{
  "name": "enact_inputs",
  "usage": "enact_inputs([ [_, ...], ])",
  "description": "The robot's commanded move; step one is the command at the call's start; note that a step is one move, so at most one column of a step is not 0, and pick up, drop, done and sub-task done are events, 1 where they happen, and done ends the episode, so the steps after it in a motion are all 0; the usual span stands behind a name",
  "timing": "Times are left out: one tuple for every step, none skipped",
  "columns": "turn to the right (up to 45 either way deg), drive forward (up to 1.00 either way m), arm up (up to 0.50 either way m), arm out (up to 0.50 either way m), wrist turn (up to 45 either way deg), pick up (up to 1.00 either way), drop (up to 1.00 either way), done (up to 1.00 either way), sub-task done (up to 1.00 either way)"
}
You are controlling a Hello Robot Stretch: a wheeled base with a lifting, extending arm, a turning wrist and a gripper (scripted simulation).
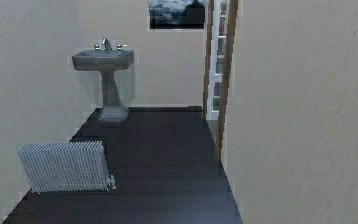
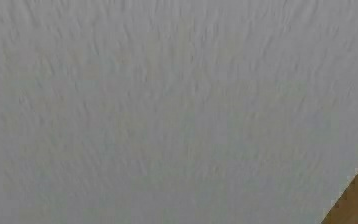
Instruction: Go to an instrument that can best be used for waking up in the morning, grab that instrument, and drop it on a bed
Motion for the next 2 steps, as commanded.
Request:
enact_inputs([
  [0.0,1.0,0.0,0.0,0.0,0.0,0.0,0.0,0.0],
  [0.0,0.95,0.0,0.0,0.0,0.0,0.0,0.0,0.0],
])
